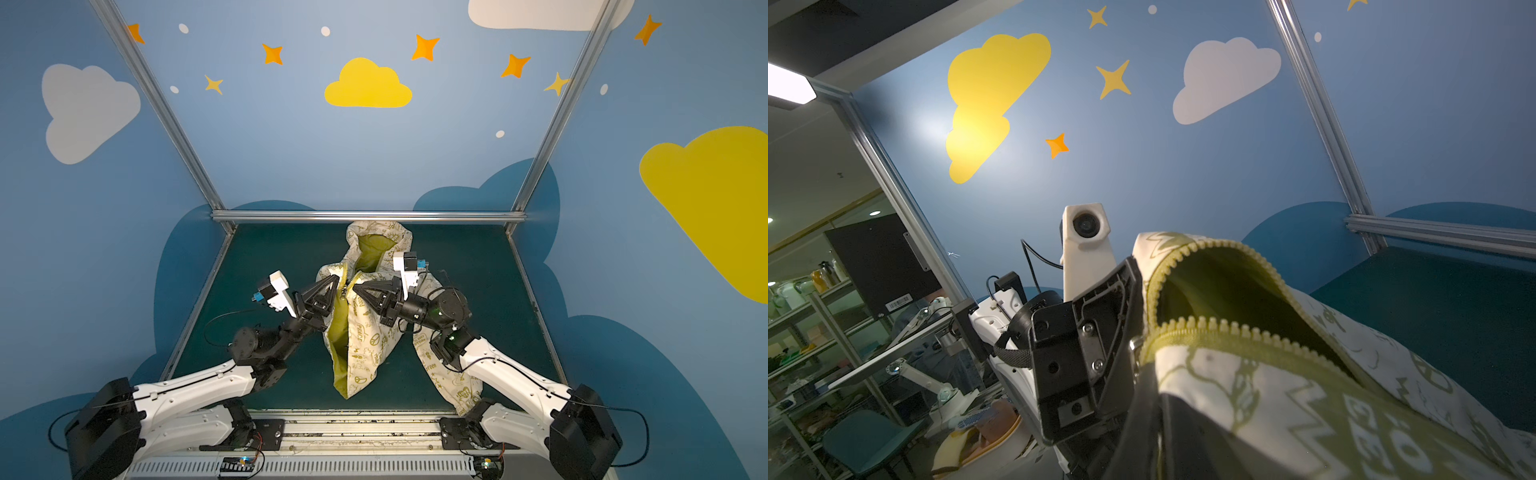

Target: Zip up the jacket

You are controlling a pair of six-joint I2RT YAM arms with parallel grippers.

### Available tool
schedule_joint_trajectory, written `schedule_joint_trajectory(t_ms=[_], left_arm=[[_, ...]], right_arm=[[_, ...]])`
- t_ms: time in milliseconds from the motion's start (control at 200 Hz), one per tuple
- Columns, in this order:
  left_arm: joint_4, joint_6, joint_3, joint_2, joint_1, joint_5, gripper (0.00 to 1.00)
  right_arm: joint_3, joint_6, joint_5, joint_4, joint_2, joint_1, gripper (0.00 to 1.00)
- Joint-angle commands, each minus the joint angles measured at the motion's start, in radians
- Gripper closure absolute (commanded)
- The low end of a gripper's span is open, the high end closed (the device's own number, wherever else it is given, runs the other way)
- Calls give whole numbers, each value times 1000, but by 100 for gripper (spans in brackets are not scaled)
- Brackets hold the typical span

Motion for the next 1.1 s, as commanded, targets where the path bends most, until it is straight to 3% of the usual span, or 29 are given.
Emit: schedule_joint_trajectory(t_ms=[0, 1096], left_arm=[[45, -9, 28, -18, 4, 10, 97], [45, -23, 55, -2, 4, 22, 97]], right_arm=[[-3, 15, -32, 64, -4, -4, 100], [-3, 37, -29, 95, 22, -10, 100]])
